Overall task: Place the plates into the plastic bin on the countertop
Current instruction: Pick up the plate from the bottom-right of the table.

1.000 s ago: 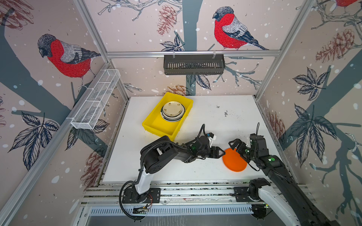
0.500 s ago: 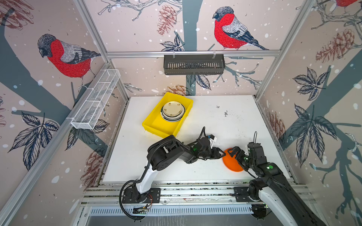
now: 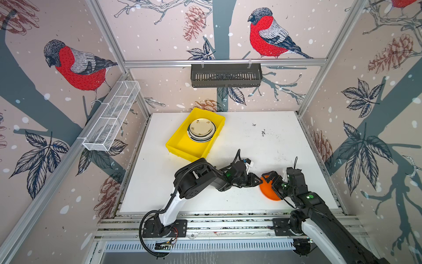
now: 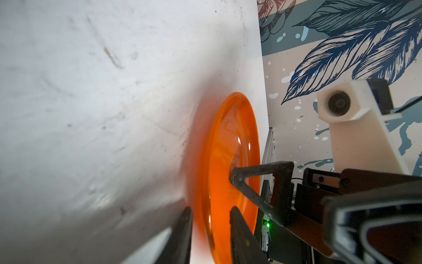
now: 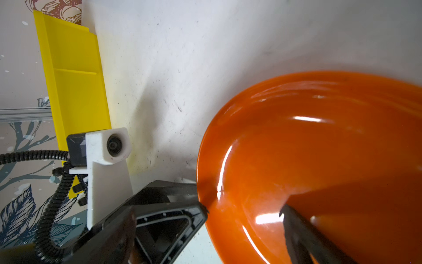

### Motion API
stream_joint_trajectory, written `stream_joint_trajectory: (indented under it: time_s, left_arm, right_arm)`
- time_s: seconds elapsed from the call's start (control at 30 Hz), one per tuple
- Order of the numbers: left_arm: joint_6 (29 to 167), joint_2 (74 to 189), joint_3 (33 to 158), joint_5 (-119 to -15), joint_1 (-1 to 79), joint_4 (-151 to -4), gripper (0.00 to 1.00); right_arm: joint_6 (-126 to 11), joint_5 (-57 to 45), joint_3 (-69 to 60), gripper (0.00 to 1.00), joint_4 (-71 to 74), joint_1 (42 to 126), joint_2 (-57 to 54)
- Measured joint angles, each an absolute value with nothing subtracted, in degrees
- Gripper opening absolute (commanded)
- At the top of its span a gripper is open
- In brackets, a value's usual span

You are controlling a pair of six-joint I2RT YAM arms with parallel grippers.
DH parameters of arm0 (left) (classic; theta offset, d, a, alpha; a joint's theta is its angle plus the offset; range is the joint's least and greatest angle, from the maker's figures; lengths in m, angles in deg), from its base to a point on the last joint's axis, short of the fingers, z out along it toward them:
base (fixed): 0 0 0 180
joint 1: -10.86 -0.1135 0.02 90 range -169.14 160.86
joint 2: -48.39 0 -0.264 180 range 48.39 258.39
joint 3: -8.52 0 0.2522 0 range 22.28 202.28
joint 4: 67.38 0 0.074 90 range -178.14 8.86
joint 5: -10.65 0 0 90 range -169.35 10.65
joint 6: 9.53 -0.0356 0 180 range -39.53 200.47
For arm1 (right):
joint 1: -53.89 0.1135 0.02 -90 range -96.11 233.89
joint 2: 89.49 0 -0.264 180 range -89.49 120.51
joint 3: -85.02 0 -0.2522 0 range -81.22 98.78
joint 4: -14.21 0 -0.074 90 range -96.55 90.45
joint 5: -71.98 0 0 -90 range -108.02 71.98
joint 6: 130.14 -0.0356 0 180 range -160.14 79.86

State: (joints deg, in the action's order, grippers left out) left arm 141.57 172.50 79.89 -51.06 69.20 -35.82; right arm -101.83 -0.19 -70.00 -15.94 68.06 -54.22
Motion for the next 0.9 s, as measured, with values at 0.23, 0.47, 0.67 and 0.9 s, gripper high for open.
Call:
stream_joint_trajectory:
  time_s: [0.23,0.47,0.67,0.9]
  left_arm:
    - [140.96,174.05,84.35,-51.47,69.71,-39.9,0.21]
    - [140.0,174.16,85.11,-52.39,69.88,-41.98,0.1]
    - [139.91,174.93,86.77,-52.26,69.9,-42.48,0.03]
    - [138.47,174.91,88.06,-52.43,69.92,-45.04,0.0]
  right_arm:
    - [-102.97,-0.02,-71.35,1.0,-14.71,68.04,-56.27]
    - [-103.08,-0.09,-71.11,1.0,-15.72,67.99,-56.84]
    - [-102.44,-0.09,-70.69,1.0,-13.95,67.69,-55.62]
    - [-100.98,-0.92,-67.63,1.0,-17.25,67.62,-56.25]
